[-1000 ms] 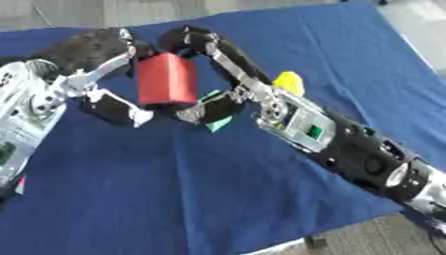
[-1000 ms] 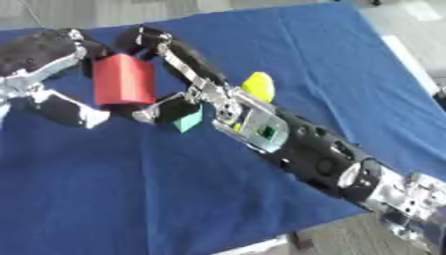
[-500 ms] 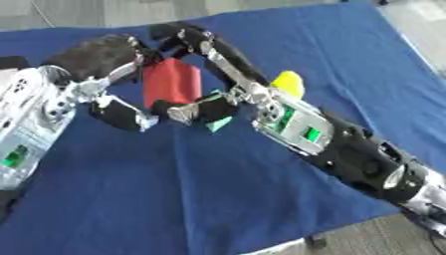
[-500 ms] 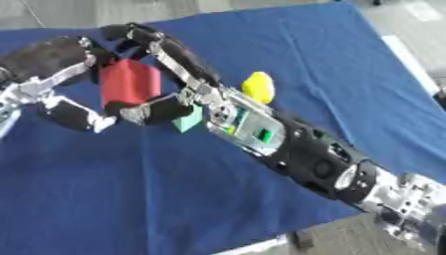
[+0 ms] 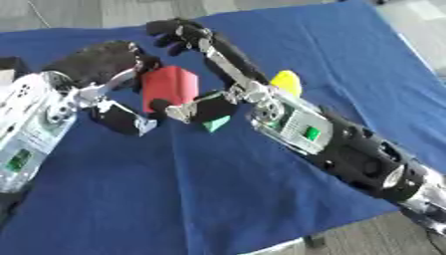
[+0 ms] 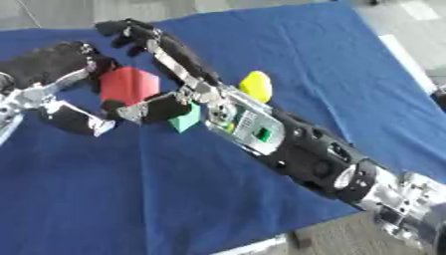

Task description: Pick up the objects with one hand, pass them to the other hand, and then place them into the box on the other side of the table.

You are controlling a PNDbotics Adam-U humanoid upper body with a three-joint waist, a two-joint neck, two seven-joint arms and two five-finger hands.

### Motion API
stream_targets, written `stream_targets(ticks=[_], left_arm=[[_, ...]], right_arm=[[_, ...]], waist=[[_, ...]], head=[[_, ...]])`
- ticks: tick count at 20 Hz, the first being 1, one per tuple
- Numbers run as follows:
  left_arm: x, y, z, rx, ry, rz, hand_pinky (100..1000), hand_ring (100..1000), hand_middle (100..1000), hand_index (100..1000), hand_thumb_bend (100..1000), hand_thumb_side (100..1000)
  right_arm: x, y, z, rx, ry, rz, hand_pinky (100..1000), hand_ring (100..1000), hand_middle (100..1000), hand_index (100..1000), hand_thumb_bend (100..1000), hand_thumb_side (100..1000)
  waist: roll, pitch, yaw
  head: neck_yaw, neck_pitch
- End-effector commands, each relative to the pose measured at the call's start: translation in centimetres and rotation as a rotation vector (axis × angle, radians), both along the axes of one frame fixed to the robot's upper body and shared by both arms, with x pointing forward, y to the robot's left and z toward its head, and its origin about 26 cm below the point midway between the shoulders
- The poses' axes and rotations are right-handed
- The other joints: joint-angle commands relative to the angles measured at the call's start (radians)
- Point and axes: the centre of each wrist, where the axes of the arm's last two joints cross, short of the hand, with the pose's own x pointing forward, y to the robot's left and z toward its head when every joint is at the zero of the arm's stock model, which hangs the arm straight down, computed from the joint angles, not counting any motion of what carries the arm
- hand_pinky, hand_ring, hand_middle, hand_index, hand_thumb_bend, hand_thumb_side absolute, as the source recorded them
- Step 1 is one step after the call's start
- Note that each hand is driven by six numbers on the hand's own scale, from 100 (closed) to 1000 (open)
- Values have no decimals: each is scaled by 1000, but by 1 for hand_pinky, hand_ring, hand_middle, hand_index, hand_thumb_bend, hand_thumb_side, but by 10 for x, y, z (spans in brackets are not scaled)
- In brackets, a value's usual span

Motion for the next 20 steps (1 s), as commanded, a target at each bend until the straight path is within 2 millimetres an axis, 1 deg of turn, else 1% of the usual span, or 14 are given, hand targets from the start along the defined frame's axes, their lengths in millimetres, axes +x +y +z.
stream_targets(ticks=[1,3,6,8,11,15,20], left_arm=[[4,8,12,-6,-25,17,1000,502,290,347,100,265],[5,14,20,-34,-16,26,1000,499,287,345,100,261],[7,25,33,-51,-4,46,1000,501,287,346,100,261],[10,33,40,-53,9,67,1000,505,292,351,100,264],[16,44,41,-36,28,106,1000,505,291,350,100,266],[18,54,44,-45,49,126,1000,504,290,350,100,264],[22,68,48,-57,59,162,1000,503,290,351,100,262]], right_arm=[[-3,-1,7,-18,-38,6,736,803,826,915,465,100],[-3,-1,7,-16,-45,9,737,805,825,917,462,100],[-3,-2,7,3,-62,21,740,807,826,922,488,100],[-3,-3,7,13,-61,25,744,814,832,926,487,100],[-3,-5,5,23,-58,35,752,822,839,932,507,100],[-4,-6,4,17,-64,47,759,827,842,934,509,100],[-4,-6,3,2,-74,61,763,828,842,934,506,100]], waist=[[10,-12,0],[11,-13,0],[13,-15,-3],[13,-17,-6],[12,-20,-10],[11,-22,-11],[10,-25,-13]], head=[[1,-2],[3,-2],[7,-2],[14,-2],[24,-2],[32,-2],[56,-2]])
